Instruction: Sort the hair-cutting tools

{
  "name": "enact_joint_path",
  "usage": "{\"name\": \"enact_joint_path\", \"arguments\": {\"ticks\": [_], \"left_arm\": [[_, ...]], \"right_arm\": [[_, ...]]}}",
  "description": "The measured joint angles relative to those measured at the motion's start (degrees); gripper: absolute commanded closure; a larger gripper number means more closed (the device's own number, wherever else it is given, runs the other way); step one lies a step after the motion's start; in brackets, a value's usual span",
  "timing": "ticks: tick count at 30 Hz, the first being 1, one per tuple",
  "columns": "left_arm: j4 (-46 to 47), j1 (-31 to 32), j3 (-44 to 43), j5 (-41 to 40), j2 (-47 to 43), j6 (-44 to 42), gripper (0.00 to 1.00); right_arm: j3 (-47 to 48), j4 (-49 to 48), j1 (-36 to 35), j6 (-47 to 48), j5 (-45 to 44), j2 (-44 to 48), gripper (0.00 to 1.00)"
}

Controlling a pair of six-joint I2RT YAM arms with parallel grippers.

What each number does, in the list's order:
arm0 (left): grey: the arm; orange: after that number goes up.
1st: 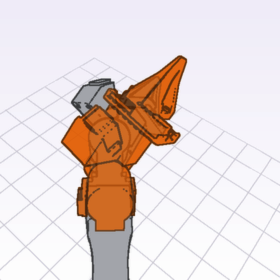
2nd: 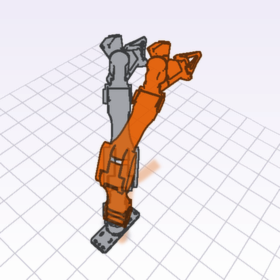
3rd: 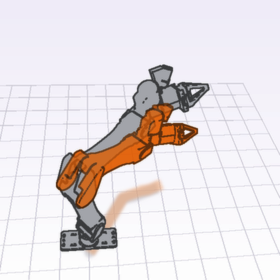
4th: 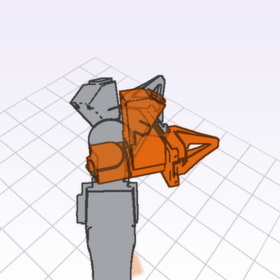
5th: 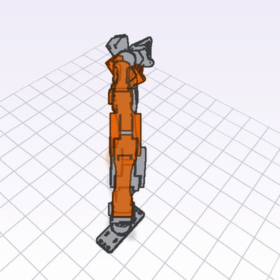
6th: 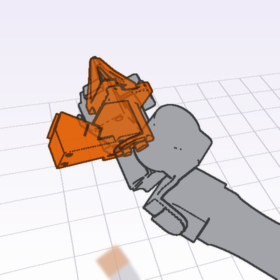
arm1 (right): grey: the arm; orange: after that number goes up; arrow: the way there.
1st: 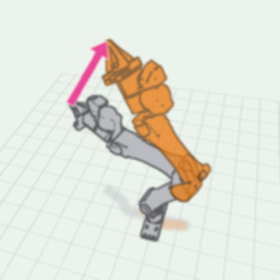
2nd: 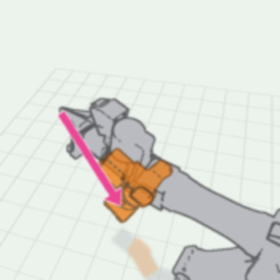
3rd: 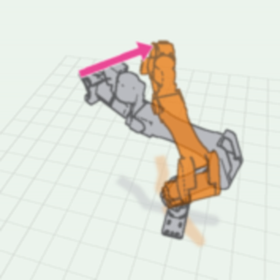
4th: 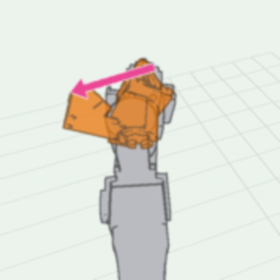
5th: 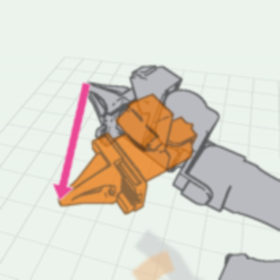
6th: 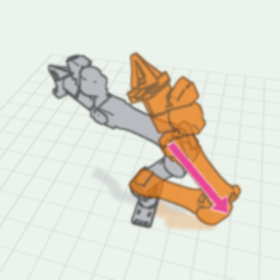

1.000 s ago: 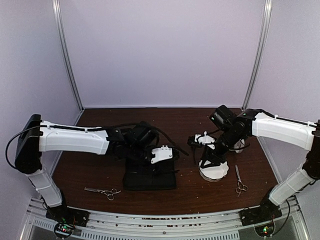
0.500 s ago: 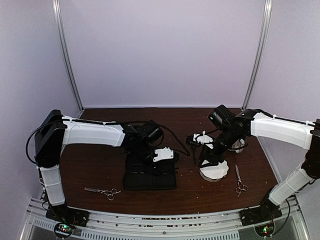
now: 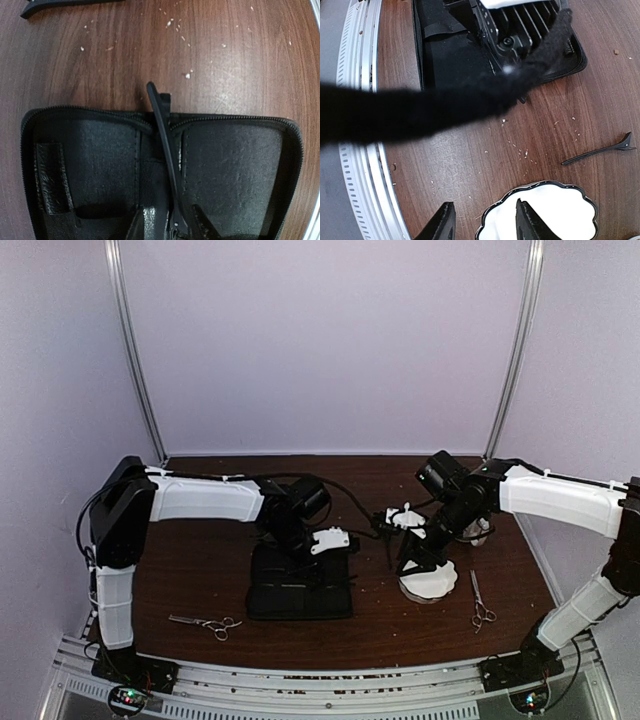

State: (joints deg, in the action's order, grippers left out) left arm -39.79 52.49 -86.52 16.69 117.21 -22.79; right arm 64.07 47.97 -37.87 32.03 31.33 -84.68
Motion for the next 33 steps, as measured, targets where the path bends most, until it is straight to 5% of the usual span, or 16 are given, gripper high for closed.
{"name": "enact_joint_path", "arguments": {"ticks": [11,21,25,33], "left_arm": [[-2.0,-0.1,-2.9,5.1,4.1,1.5,0.75],[-2.3,-0.1,-3.9,5.3,6.1,2.8,1.00],[-2.3,-0.1,-3.9,5.2,5.9,3.4,1.00],[-2.8,-0.2,5.0,-0.1,-9.3,6.2,1.00]], "right_arm": [[0.0,-0.2,0.0,0.4,0.0,0.0,0.58],[0.0,-0.3,0.0,0.6,-0.1,0.0,0.59],[-0.4,-0.3,0.0,0.7,-0.5,0.0,0.62],[-4.2,-2.6,-1.1,1.2,-2.0,3.7,0.68]]}}
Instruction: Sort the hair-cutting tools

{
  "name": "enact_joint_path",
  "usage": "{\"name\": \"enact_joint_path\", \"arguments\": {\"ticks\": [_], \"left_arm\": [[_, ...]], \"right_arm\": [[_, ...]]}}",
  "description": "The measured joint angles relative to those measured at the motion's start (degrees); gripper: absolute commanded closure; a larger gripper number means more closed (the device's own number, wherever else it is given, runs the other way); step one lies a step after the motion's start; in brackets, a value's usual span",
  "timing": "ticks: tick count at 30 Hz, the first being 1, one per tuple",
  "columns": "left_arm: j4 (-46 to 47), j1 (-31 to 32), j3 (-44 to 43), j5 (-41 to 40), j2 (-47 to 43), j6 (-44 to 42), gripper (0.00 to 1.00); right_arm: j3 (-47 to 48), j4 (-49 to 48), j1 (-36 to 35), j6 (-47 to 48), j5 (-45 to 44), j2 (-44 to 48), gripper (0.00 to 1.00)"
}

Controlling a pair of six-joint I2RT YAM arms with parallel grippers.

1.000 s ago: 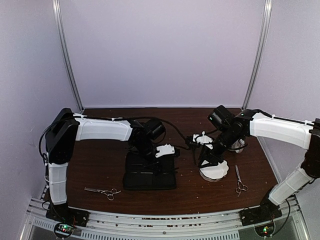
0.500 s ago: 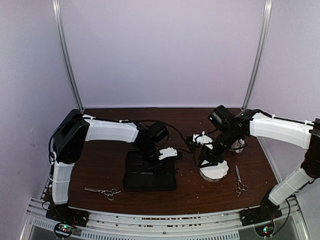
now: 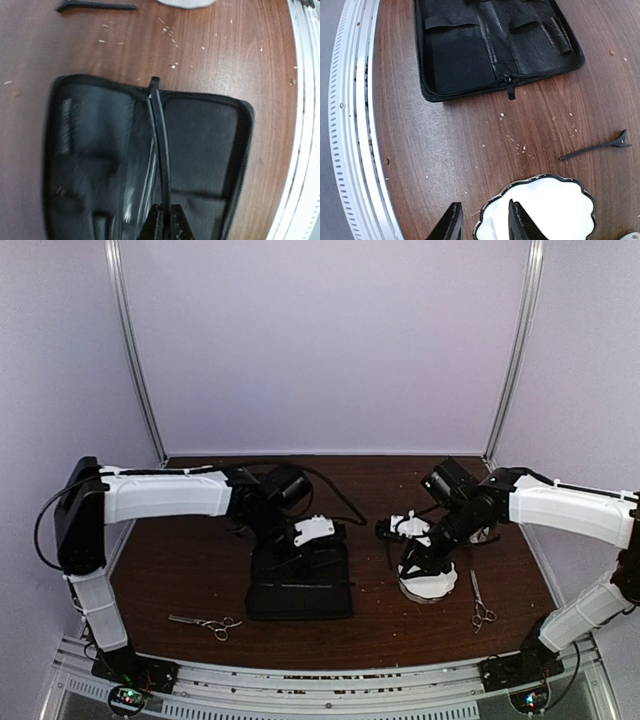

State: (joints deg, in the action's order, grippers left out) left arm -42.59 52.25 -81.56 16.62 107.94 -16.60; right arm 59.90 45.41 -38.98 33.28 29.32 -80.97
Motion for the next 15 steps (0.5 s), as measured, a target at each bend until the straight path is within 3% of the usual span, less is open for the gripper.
{"name": "enact_joint_path", "arguments": {"ticks": [7,15], "left_arm": [[-6.0,-2.1,4.2,-9.2,-14.3,4.9,1.00],[-11.9,-5.3,12.4,-16.3,-26.6,7.6,1.00]], "right_arm": [[-4.1,-5.1,-12.2,1.2,-6.9,0.3,0.66],[2.1,-7.7,-20.0,2.4,-12.1,-10.5,0.62]]}}
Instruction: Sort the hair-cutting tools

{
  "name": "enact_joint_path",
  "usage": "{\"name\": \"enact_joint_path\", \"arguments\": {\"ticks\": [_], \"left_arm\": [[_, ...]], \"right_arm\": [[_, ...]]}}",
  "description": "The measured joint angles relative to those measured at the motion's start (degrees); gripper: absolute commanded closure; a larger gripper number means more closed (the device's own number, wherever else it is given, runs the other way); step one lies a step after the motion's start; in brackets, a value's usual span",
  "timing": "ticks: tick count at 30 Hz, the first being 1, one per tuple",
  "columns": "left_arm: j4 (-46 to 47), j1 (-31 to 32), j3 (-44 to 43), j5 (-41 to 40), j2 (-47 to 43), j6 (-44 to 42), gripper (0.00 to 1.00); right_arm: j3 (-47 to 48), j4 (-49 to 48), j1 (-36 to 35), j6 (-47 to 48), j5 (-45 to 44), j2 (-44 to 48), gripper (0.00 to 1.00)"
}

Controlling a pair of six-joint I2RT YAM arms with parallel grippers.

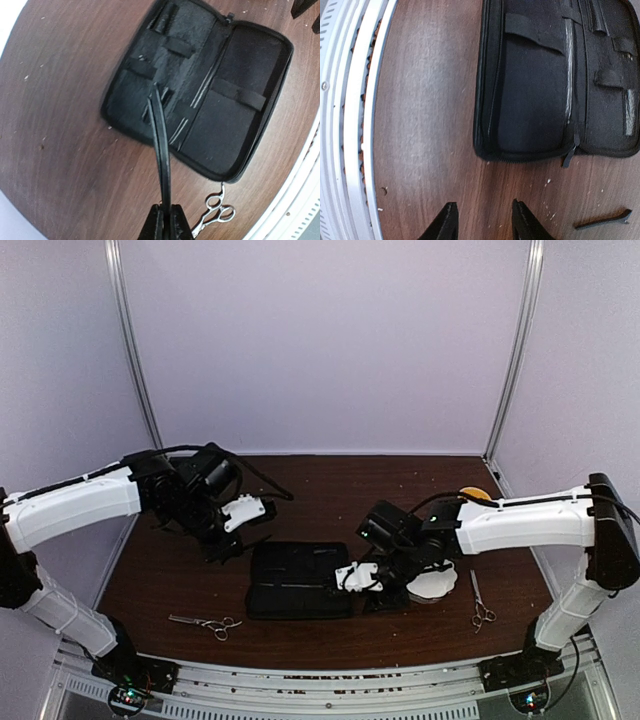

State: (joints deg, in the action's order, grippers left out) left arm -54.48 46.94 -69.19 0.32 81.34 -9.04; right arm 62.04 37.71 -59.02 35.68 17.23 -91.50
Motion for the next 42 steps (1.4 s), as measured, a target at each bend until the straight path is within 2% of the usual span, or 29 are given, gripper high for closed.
{"name": "enact_joint_path", "arguments": {"ticks": [6,13,18,22,30,42], "left_arm": [[-2.9,-0.4,1.0,-4.8,-4.1,0.4,1.00],[-3.6,-0.4,2.9,-6.8,-6.1,0.5,1.00],[-3.5,-0.3,4.0,-6.8,-5.6,0.3,1.00],[-3.3,1.2,5.6,-6.1,-5.1,-0.8,1.00],[-2.0,10.5,5.8,-2.3,3.5,-2.4,1.00],[0.5,12.0,5.7,3.4,14.7,-2.5,1.00]], "right_arm": [[8.4,-0.7,-2.3,0.2,-1.3,-8.6,0.63],[9.4,-0.9,-4.0,2.1,-1.4,-12.3,0.68],[8.9,-1.4,-4.4,2.5,-2.2,-13.6,0.91],[6.4,-3.1,-4.4,2.7,-4.4,-13.7,1.00],[-0.6,-7.9,-4.5,3.6,-8.4,-10.8,1.00],[-3.8,-11.9,-4.5,3.1,-8.6,-9.0,1.00]]}}
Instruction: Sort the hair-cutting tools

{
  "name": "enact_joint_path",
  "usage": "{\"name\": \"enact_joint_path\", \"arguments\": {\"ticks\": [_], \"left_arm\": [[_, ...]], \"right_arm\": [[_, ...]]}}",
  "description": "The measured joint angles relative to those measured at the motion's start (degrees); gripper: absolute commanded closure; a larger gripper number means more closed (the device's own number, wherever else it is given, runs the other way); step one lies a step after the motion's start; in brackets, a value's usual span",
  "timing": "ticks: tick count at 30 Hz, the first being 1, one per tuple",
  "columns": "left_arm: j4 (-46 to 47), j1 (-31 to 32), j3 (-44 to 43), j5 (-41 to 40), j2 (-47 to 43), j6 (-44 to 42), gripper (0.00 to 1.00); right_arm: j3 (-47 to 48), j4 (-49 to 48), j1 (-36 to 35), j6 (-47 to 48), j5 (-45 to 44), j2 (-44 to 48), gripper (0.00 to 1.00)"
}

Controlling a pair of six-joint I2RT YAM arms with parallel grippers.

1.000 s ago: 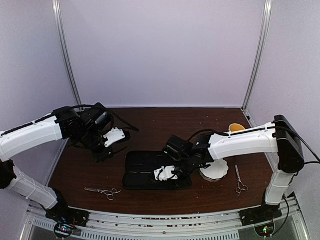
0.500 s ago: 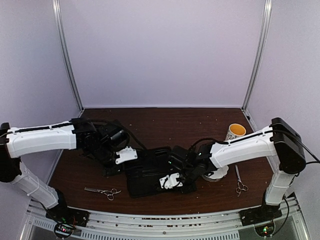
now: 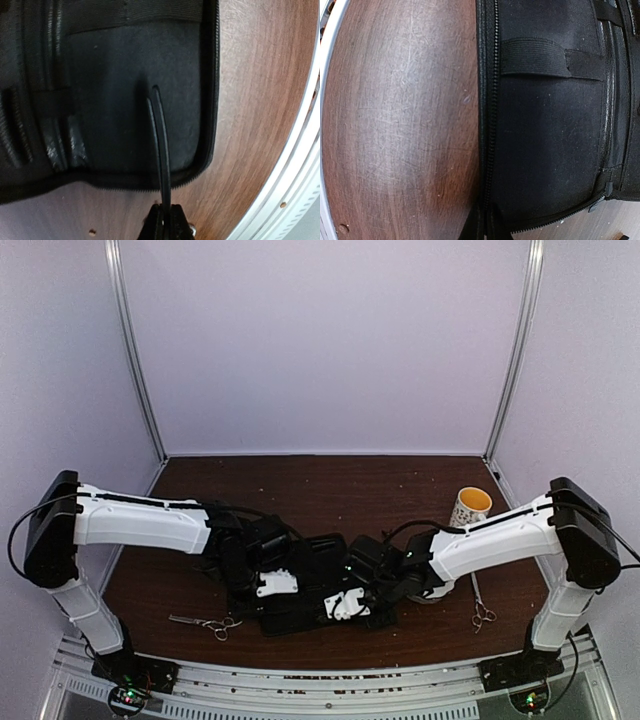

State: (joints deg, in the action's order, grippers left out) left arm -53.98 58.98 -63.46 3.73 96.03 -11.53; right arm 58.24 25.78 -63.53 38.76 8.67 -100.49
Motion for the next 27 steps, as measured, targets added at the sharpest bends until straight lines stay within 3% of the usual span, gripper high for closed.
{"name": "enact_joint_path", "arguments": {"ticks": [9,27], "left_arm": [[4.2,0.0,-0.5,3.8,4.6,-0.5,1.00],[12.2,0.3,-9.7,9.4,14.6,-2.0,1.00]], "right_arm": [[-0.8,-1.2,0.0,-1.0,0.1,0.4,1.00],[-1.6,-2.4,0.0,-1.6,0.3,0.7,1.00]]}}
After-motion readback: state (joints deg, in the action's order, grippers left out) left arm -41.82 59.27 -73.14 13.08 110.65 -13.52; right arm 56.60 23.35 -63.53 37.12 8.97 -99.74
